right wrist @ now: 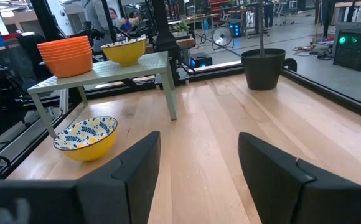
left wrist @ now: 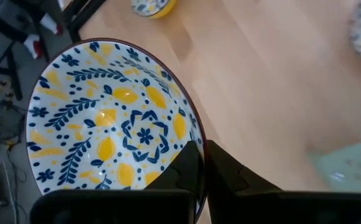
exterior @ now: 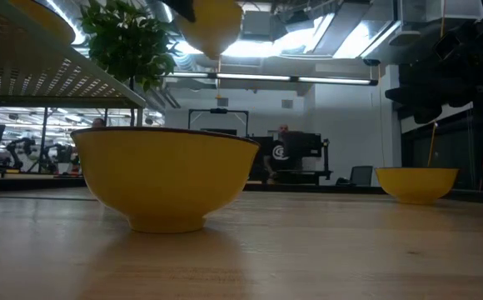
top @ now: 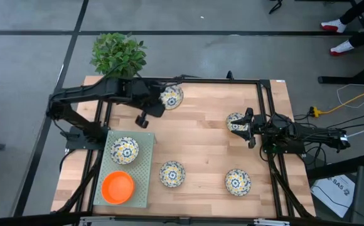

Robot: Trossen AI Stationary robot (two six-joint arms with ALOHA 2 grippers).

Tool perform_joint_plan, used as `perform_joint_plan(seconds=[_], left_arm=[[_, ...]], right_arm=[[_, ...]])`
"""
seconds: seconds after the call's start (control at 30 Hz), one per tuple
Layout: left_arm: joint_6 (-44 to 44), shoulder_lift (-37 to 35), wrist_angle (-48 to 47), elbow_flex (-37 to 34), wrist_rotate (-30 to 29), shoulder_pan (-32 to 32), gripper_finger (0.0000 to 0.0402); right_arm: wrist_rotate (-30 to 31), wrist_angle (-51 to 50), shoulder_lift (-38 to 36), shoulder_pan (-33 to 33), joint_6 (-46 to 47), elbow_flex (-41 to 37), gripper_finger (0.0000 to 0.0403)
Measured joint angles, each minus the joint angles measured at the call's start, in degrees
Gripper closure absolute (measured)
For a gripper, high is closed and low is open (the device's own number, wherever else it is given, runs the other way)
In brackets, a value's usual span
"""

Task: Pick & Place Mini bowls
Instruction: Stack the patterned bowl on top of the patterned bowl on the shelf

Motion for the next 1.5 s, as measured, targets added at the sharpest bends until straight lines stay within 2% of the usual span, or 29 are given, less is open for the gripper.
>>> perform_joint_plan(seconds=[0.33, 0.57, 0.87, 1.13, 1.37, 1.5], left_arm=[[-2.79, -6.52, -8.03, 0.00, -2.97, -8.32, 0.0397], [-7.09, -8.81, -12.08, 0.00, -8.80, -15.11, 0.0397], [-18.61, -9.91, -17.62, 0.00, -17.15, -24.59, 0.0397], [-27.45, -10.55, -22.23, 0.00, -21.88, -32.76, 0.0397], [-35.33, -10.75, -25.70, -0.10, -23.46, -35.73, 0.0396], [-38.19, -11.72, -25.52, -2.75, -24.03, -37.04, 0.0396]], right_arm=[[0.00, 0.00, 0.00, -0.01, 0.00, 0.00, 0.0188], [0.00, 0.00, 0.00, -0.02, 0.00, 0.00, 0.0188], [0.00, 0.00, 0.00, -0.01, 0.00, 0.00, 0.0188], [0.00, 0.00, -0.01, -0.01, 0.00, 0.00, 0.0188], [0.00, 0.00, 0.00, 0.00, 0.00, 0.00, 0.0188], [0.00, 0.00, 0.00, 0.00, 0.00, 0.00, 0.0188]])
